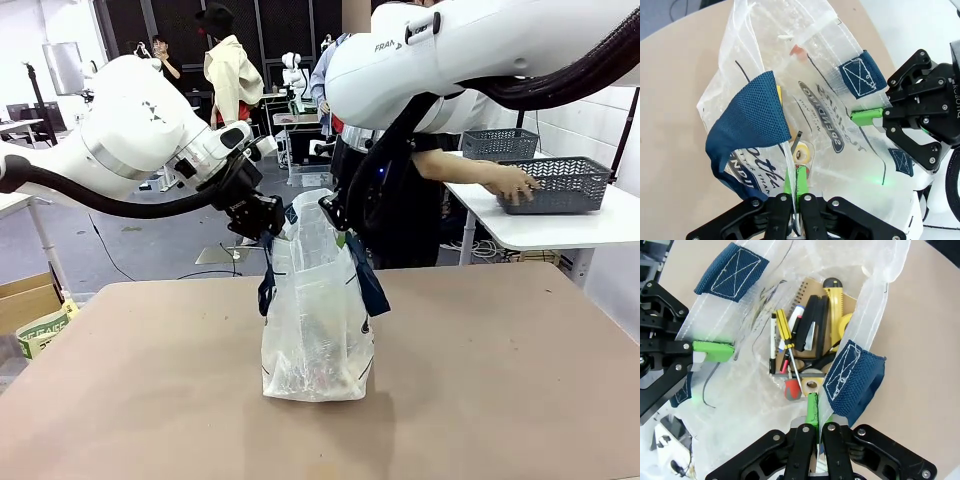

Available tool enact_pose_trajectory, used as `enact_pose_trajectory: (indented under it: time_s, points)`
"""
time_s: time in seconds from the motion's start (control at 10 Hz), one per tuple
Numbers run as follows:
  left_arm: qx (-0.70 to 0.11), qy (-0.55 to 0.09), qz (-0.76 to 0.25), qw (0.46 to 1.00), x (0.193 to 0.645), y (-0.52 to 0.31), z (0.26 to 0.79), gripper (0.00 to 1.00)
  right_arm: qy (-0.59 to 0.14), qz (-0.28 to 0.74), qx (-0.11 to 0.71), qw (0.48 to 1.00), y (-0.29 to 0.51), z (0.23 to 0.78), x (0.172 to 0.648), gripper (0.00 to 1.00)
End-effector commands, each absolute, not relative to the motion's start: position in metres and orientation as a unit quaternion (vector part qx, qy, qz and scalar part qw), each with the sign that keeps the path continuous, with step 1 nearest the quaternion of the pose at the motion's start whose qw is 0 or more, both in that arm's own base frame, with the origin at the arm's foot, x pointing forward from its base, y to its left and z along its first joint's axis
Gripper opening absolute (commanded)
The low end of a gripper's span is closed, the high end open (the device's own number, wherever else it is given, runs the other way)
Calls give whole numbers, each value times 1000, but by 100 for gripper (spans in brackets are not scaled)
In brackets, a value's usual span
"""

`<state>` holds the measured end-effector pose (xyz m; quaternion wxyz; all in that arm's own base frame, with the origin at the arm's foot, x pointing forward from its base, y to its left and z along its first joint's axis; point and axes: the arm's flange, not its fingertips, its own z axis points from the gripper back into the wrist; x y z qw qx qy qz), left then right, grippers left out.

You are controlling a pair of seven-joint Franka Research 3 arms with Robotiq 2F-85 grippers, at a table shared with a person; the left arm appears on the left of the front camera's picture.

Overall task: Transfer purchased items from the store into the shopping bag.
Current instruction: Move the Reusable shopping bag to the right side of the table.

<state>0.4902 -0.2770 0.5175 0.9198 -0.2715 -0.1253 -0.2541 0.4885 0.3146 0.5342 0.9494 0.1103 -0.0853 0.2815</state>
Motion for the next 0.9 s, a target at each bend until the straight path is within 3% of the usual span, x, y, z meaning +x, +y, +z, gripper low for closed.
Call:
enact_pose_trajectory:
  time_s: [0.0,0.3,0.7,0.8]
  points:
    - [-272,-125,-254,920,490,-277,517,0,-85,282,110,949,315,534,488,0]
    - [-282,-147,-260,912,484,-278,520,0,-59,228,169,957,316,524,495,0]
    - [-263,-152,-249,920,478,-279,522,0,-13,162,158,974,314,516,505,0]
    - [-269,-140,-252,919,487,-279,520,0,-13,169,116,979,315,523,500,0]
